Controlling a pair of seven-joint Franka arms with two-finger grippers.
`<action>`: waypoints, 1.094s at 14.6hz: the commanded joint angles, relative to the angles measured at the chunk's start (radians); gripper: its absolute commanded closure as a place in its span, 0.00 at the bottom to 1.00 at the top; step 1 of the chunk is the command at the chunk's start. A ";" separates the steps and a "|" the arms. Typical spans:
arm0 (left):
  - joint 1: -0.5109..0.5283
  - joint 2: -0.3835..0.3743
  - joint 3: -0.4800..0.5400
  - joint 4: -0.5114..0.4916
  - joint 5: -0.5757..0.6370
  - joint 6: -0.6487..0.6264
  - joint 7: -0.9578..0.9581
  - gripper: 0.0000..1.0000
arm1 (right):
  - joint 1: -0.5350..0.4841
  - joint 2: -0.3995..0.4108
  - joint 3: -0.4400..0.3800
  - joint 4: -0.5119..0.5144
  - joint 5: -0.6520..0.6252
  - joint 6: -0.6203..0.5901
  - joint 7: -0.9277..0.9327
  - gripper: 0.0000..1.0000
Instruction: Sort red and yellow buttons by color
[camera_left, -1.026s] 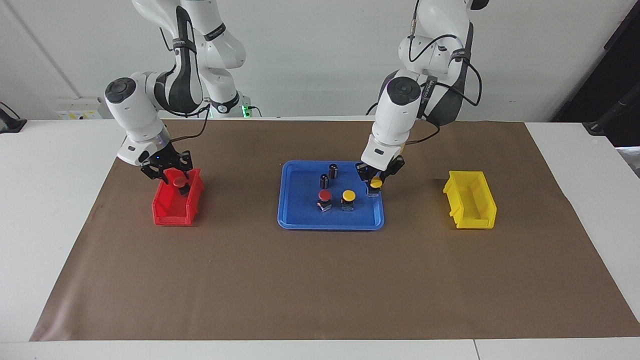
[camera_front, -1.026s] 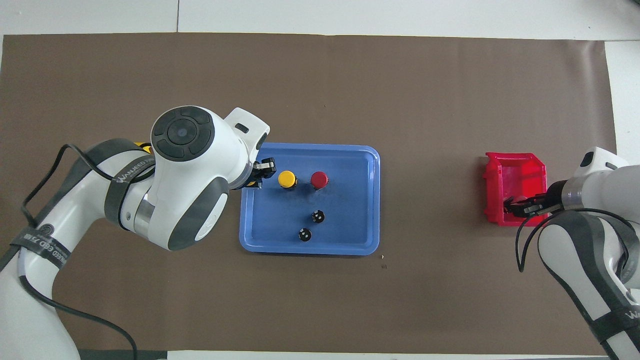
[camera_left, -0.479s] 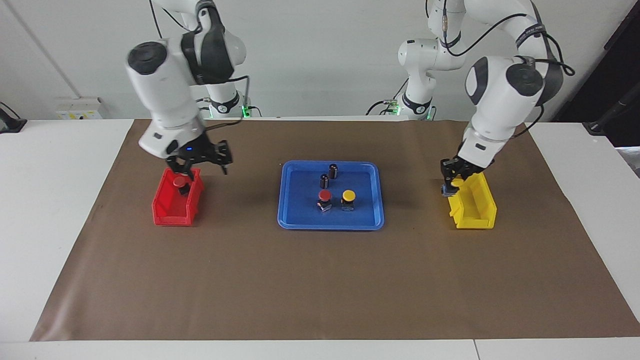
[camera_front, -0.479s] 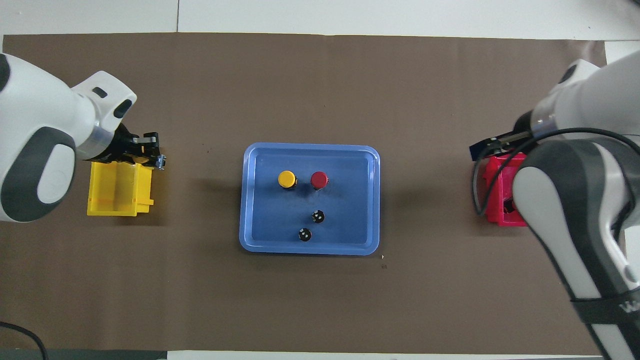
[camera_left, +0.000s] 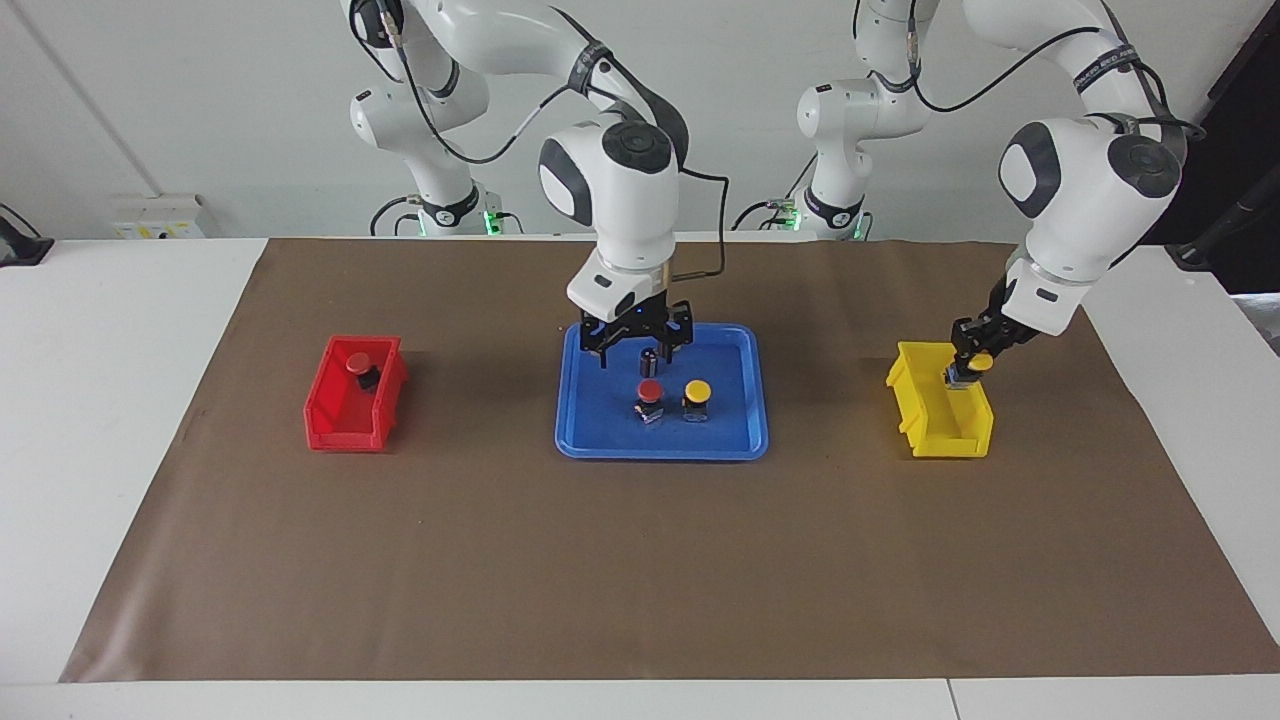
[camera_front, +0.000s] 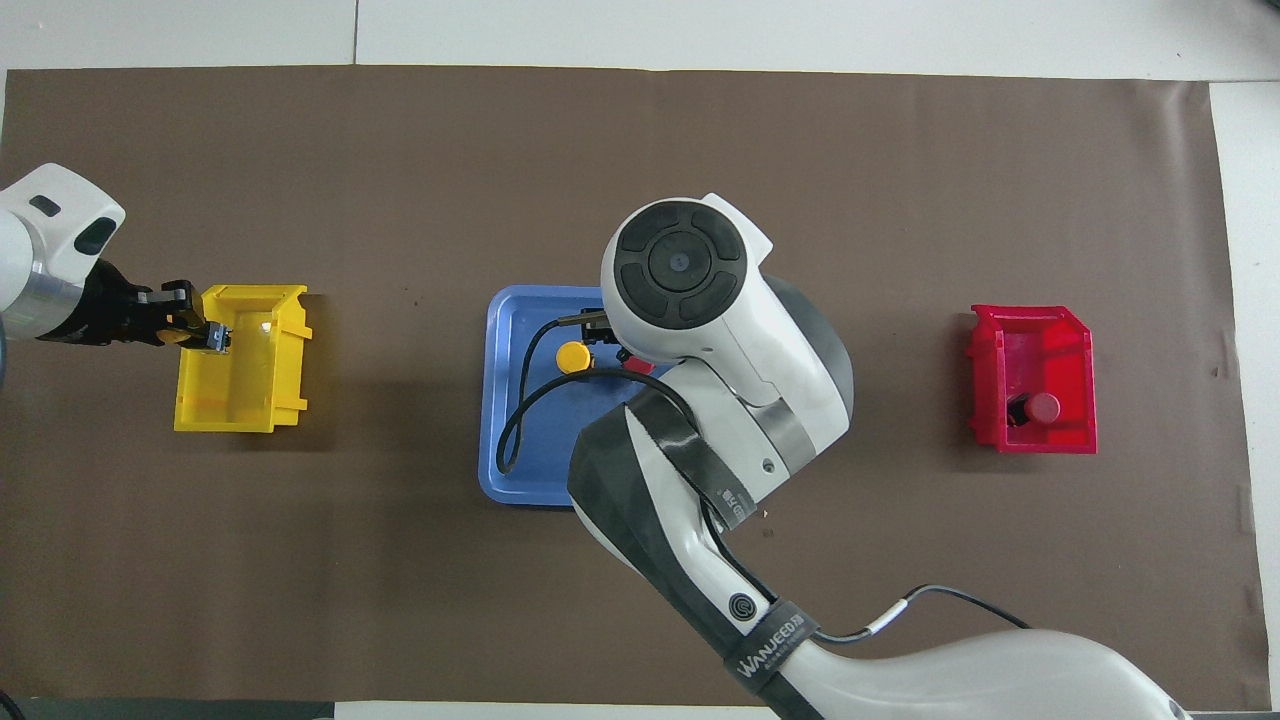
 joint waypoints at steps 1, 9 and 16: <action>0.026 -0.078 -0.013 -0.141 0.014 0.069 0.043 0.98 | -0.007 -0.003 -0.004 -0.032 -0.012 0.041 0.022 0.15; 0.028 -0.063 -0.013 -0.309 0.014 0.293 0.045 0.98 | 0.019 0.031 -0.004 -0.120 -0.015 0.156 0.051 0.18; 0.019 -0.034 -0.013 -0.274 0.016 0.286 0.060 0.38 | 0.019 0.023 -0.004 -0.173 -0.012 0.210 0.053 0.19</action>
